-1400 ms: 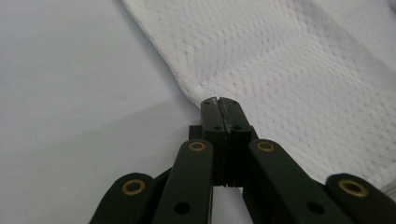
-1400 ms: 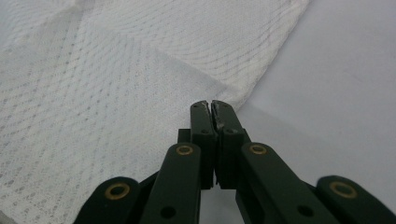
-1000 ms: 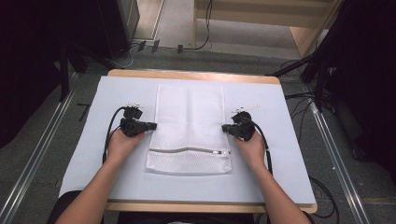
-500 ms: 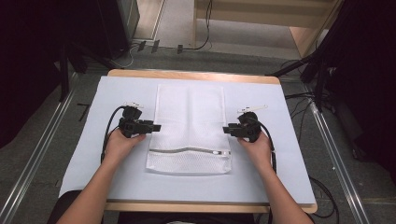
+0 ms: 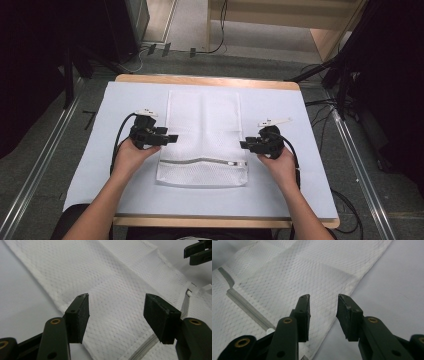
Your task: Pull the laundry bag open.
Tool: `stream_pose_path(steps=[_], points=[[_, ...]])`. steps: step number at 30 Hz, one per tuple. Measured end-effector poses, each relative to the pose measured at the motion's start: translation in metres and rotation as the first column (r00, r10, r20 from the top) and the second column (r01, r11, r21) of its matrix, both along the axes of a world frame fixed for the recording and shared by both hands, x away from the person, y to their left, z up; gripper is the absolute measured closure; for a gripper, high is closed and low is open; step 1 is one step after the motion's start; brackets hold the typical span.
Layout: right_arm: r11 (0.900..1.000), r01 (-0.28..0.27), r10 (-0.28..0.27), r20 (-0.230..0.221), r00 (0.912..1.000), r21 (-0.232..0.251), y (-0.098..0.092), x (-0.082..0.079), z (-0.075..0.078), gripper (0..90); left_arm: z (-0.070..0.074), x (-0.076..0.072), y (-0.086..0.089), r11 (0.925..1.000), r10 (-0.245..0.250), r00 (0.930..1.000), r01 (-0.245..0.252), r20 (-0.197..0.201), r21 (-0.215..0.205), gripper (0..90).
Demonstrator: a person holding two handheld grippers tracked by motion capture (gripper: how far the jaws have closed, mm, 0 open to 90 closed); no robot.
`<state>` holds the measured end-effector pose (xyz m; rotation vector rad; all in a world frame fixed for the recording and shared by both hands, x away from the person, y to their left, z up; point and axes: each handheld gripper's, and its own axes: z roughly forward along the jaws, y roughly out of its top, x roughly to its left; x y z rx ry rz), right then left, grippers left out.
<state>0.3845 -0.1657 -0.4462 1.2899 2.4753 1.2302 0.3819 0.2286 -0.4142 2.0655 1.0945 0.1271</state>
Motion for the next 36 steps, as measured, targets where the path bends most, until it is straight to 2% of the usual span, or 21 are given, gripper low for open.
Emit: stream_pose_path(steps=[3, 5, 11, 13, 19, 23, 25, 28, 34, 36], points=[[1.000, -0.019, 0.019, 0.003, 0.9998, -0.007, 0.001, -0.006, 0.000, 66.2, 0.002, -0.003, -0.006, 0.9997, -0.024, 0.9996, 0.024, -0.015, -0.002, 44.1], [0.999, -0.033, 0.033, -0.002, 0.9995, -0.010, 0.001, -0.010, 0.000, 68.4, 0.003, -0.004, -0.010, 0.9990, -0.041, 0.9991, 0.041, -0.011, -0.015, 48.2], [0.999, -0.050, 0.050, 0.000, 0.9987, -0.019, 0.004, -0.021, -0.002, 69.4, 0.007, -0.008, -0.022, 0.9971, -0.076, 0.9970, 0.076, 0.016, -0.008, 54.5], [0.998, -0.056, 0.056, -0.010, 0.9984, -0.026, 0.006, -0.024, -0.003, 71.6, 0.008, -0.009, -0.026, 0.9961, -0.088, 0.9961, 0.088, 0.012, -0.011, 56.5], [0.997, -0.070, 0.070, -0.017, 0.9974, -0.033, 0.008, -0.029, -0.008, 77.8, 0.006, -0.009, -0.042, 0.9918, -0.126, 0.9920, 0.126, -0.002, -0.020, 58.2], [0.995, -0.088, 0.086, -0.033, 0.9957, -0.053, 0.009, -0.033, -0.012, 82.9, 0.002, -0.008, -0.054, 0.9882, -0.147, 0.9886, 0.146, -0.031, -0.047, 58.0], [0.994, -0.095, 0.093, -0.035, 0.9950, -0.055, 0.009, -0.036, -0.012, 84.3, 0.000, -0.008, -0.060, 0.9864, -0.162, 0.9860, 0.161, -0.037, -0.031, 57.7], [0.993, -0.103, 0.101, -0.033, 0.9943, -0.065, 0.010, -0.039, -0.013, 85.1, -0.002, -0.009, -0.069, 0.9824, -0.187, 0.9821, 0.186, -0.027, -0.008, 58.4], [0.987, -0.113, 0.109, -0.040, 0.9932, -0.111, 0.013, -0.040, -0.019, 86.6, -0.003, -0.010, -0.082, 0.9767, -0.215, 0.9760, 0.214, -0.036, -0.006, 60.0], [0.986, -0.119, 0.116, -0.026, 0.9929, -0.115, 0.015, -0.041, -0.020, 87.0, -0.004, -0.010, -0.085, 0.9759, -0.218, 0.9750, 0.217, -0.043, -0.020, 60.8]])
